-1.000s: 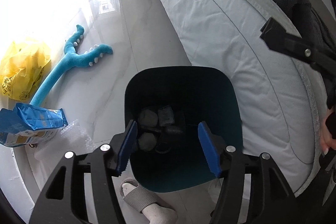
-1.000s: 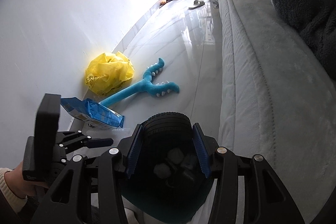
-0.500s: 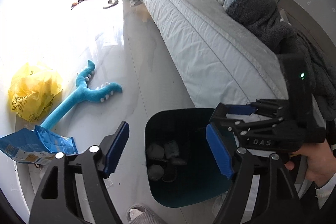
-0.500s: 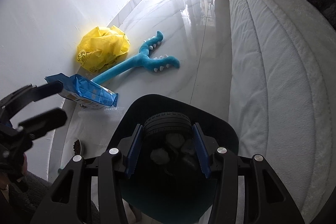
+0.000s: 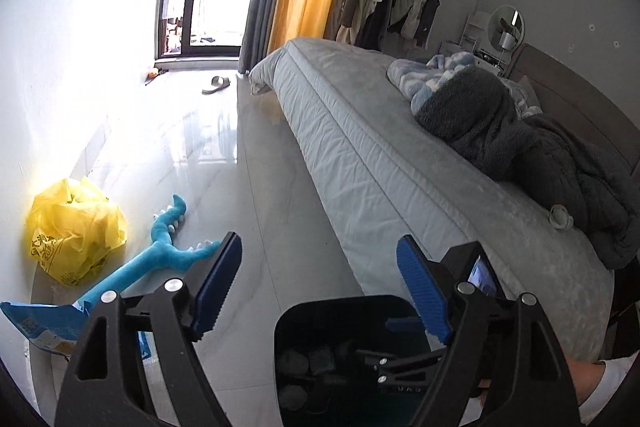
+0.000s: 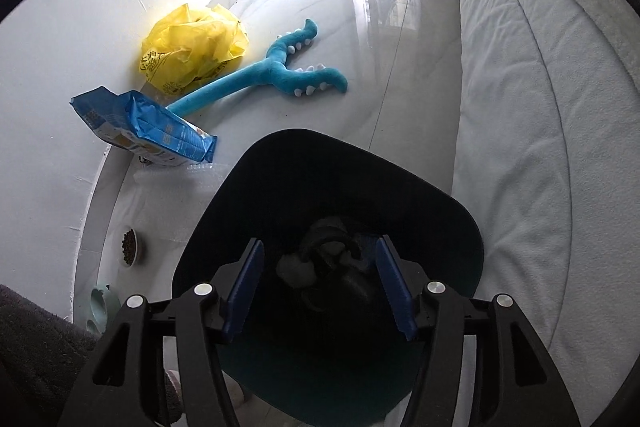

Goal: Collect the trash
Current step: 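Open both tools over the teal bin to drop the sock and ring, then move both open tools from the bin back over the bed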

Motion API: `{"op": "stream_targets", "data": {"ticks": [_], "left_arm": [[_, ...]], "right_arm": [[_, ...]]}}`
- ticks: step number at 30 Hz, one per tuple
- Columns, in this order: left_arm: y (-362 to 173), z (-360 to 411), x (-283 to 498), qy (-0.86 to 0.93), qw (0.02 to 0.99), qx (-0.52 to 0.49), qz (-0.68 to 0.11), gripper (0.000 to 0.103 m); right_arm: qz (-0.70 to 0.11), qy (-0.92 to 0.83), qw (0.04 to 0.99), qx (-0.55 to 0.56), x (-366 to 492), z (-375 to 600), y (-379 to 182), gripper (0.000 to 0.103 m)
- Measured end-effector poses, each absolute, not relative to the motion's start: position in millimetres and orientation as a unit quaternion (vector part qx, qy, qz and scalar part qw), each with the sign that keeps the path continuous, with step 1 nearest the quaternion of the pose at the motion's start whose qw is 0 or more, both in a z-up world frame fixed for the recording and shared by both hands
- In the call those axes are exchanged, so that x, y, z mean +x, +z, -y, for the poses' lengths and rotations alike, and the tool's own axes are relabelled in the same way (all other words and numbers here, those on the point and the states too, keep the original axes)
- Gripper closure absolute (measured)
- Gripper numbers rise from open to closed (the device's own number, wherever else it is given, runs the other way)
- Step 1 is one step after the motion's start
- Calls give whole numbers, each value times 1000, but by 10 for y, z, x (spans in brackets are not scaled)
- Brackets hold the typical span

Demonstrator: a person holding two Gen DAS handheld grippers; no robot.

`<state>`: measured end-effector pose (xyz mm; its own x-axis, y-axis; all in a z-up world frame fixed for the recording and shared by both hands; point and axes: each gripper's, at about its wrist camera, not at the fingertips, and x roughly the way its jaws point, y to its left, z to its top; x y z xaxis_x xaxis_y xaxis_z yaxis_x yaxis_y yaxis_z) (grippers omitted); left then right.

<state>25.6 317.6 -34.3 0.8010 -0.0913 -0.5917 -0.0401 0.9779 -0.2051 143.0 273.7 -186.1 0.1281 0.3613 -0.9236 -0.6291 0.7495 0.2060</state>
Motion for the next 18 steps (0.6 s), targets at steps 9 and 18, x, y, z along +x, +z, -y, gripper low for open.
{"op": "stream_targets", "data": {"ticks": [9, 18], "left_arm": [[-8, -2898, 385, -27, 958, -98, -267, 18], [115, -2495, 560, -44, 962, -93, -254, 15]], "right_arm": [[-556, 341, 751, -103, 1413, -2555, -1588, 35], [-506, 352, 785, -56, 1452, -2121, -1064, 33]]}}
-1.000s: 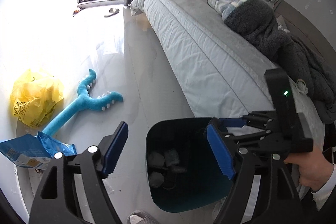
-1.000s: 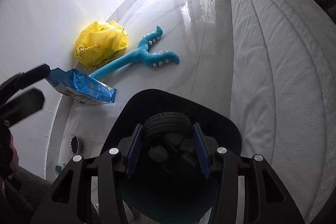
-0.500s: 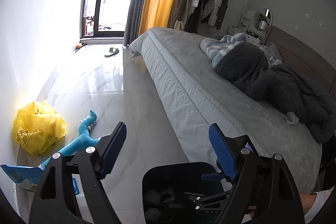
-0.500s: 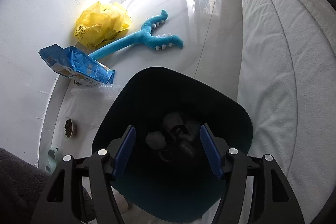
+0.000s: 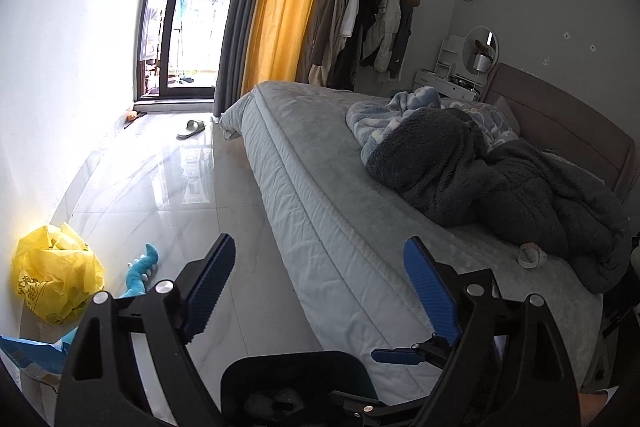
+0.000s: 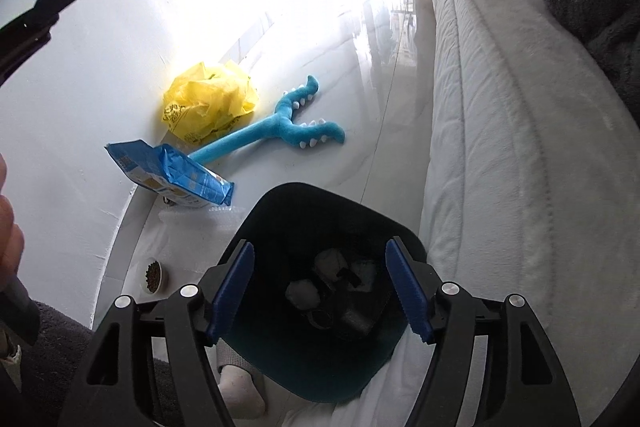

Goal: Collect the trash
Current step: 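Move both open tools from the bin back over the bed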

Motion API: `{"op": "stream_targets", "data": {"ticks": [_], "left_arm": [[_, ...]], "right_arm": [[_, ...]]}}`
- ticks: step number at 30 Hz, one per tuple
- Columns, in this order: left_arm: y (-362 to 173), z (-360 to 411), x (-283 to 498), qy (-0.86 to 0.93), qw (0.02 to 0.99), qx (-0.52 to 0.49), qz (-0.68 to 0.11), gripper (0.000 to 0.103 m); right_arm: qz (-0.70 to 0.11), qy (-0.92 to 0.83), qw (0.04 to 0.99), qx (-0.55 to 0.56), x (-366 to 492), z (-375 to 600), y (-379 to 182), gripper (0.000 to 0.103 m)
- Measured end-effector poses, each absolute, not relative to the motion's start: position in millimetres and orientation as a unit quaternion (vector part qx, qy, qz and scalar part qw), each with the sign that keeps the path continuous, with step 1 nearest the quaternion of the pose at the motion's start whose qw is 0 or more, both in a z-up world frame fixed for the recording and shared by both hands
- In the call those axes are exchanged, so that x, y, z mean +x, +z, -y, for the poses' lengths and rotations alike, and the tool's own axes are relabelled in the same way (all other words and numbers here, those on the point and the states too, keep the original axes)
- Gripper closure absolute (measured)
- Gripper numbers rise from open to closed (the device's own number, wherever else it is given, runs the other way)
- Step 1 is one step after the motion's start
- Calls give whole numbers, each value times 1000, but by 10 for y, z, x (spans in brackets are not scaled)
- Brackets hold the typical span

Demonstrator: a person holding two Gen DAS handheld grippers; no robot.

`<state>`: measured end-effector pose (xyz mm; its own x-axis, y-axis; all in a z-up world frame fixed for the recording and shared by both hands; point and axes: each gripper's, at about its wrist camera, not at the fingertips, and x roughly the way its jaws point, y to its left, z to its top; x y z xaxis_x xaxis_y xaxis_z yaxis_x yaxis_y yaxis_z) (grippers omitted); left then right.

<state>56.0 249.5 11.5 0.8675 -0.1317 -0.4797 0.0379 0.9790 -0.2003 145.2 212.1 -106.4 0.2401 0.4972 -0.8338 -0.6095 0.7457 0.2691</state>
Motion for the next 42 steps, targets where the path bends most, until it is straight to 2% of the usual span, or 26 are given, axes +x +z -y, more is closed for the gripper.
{"op": "stream_targets", "data": {"ticks": [8, 36, 42], "left_arm": [[147, -2072, 702, -65, 962, -82, -252, 13], [5, -873, 1144, -128, 941, -111, -292, 13], [-84, -647, 1304, -145, 922, -120, -338, 10]], "right_arm": [[-468, 337, 817, -37, 1496, -1587, -774, 33], [-393, 173, 903, 24, 1784, 731, -356, 33], [-374, 168, 912, 27, 1837, 1004, -382, 33]]}}
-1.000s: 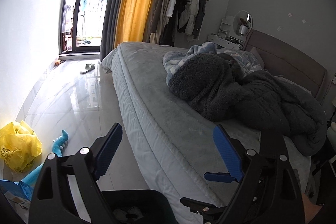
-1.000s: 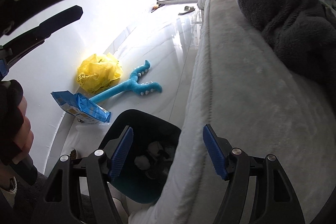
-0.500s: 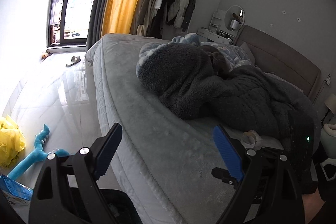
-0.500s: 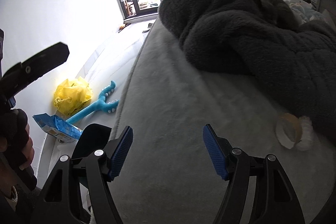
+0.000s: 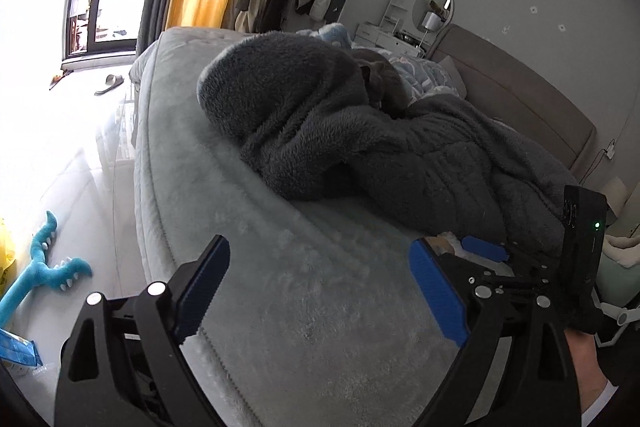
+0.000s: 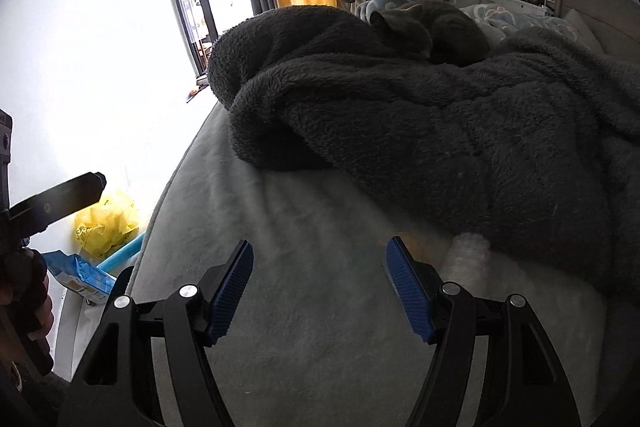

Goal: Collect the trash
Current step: 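Move both open tools from the bin back over the bed, then grasp the brown tape roll with the right tool while the left tool grasps the bubble wrap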

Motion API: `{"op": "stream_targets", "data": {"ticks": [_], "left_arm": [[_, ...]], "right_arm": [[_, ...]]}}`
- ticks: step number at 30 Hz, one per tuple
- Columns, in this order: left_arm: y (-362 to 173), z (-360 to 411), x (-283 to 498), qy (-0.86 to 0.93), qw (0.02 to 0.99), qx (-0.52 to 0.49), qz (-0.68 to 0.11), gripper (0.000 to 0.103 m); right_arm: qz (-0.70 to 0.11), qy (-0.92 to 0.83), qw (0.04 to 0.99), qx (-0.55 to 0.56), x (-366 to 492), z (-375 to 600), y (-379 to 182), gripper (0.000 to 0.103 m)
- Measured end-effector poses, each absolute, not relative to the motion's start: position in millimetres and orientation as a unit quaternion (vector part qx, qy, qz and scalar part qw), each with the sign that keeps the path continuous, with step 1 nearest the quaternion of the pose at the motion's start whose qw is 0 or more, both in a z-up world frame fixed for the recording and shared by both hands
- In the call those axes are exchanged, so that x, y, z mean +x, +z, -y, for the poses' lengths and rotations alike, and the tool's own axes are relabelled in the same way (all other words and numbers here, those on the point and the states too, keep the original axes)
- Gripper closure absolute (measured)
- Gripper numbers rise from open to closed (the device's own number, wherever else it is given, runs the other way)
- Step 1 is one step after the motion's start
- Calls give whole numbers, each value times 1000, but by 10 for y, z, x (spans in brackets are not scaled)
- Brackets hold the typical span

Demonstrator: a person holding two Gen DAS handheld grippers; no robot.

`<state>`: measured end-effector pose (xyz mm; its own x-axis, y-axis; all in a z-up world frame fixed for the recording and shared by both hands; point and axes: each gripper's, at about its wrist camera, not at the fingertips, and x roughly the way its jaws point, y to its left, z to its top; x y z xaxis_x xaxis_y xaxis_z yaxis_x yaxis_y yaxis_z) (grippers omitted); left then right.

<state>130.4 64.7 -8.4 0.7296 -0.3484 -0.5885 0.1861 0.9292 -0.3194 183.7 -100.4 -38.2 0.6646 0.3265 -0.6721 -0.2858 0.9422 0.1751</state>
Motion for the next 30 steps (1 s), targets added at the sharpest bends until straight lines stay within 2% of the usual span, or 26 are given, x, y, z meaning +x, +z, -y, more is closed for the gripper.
{"op": "stream_targets", "data": {"ticks": [6, 11, 12, 14, 17, 18, 19, 30], "left_arm": [[-104, -466, 1404, -153, 917, -131, -345, 10], [-181, -277, 1463, -173, 905, -138, -362, 10], [-192, -218, 1476, -177, 904, -135, -364, 10], [-201, -119, 1491, -182, 905, -129, -362, 10], [-229, -15, 1514, -190, 903, -128, -362, 10], [-237, 25, 1522, -194, 902, -128, -363, 10], [-241, 63, 1529, -197, 902, -127, -363, 10], [-319, 562, 1625, -228, 899, -111, -358, 10]], "right_arm": [[-354, 190, 915, 29, 1919, 1233, -409, 33], [-373, 187, 909, 6, 2098, 1302, -569, 34], [-379, 186, 906, 8, 2137, 1326, -610, 40], [-392, 186, 901, 12, 2197, 1374, -704, 46], [-404, 191, 895, 10, 2222, 1399, -800, 62], [-407, 189, 894, 5, 2213, 1404, -820, 77], [-407, 188, 894, 2, 2198, 1410, -826, 85], [-385, 184, 904, 36, 1827, 1825, -596, 85]]}}
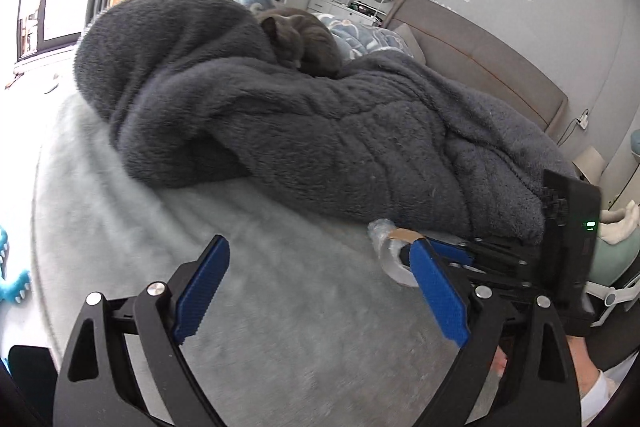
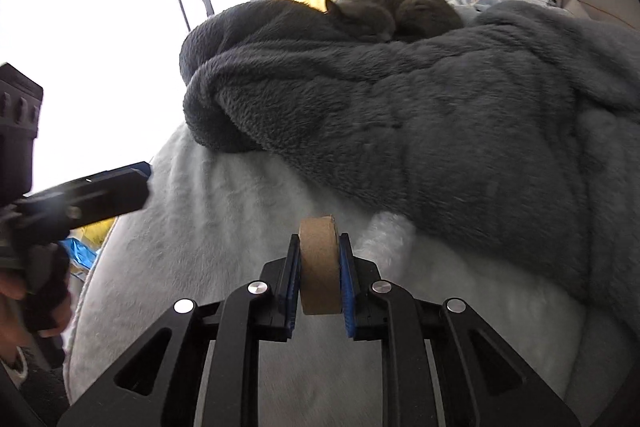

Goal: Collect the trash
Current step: 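Grasp the brown tape roll with the right tool while the left tool grasps the bubble wrap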

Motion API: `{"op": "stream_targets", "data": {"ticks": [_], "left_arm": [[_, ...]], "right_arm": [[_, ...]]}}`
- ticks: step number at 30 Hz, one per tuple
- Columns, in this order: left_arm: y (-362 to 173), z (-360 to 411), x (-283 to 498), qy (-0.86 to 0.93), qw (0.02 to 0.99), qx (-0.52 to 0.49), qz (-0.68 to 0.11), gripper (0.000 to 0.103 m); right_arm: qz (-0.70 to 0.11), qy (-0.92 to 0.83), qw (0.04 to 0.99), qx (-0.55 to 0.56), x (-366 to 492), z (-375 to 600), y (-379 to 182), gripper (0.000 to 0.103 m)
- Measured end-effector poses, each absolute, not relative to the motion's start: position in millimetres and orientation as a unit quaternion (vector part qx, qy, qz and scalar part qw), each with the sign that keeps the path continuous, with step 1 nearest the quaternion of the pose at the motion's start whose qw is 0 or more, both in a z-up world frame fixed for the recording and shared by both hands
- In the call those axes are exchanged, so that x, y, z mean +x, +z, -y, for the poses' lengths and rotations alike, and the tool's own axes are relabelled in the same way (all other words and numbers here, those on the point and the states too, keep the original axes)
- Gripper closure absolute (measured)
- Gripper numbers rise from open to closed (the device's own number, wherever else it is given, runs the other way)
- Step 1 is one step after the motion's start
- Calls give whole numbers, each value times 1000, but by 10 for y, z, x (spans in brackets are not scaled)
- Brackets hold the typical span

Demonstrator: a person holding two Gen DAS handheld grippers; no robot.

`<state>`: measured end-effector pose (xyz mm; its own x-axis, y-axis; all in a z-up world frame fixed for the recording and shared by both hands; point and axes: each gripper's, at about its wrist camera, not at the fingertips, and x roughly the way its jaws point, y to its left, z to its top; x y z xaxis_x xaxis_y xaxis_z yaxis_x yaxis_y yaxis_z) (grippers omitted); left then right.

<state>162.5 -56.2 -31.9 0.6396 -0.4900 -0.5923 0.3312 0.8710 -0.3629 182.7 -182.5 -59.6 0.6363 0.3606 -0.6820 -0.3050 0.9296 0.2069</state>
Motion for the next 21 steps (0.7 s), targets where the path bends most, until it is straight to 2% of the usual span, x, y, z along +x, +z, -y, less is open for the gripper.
{"op": "stream_targets", "data": {"ticks": [16, 21], "left_arm": [[-605, 1365, 1723, -257, 885, -81, -380, 10], [-711, 1615, 1771, -242, 891, -23, -383, 12]], "right_arm": [[-400, 129, 905, 67, 1519, 2518, -557, 85], [-410, 125, 898, 99, 1468, 2683, -619, 85]]}}
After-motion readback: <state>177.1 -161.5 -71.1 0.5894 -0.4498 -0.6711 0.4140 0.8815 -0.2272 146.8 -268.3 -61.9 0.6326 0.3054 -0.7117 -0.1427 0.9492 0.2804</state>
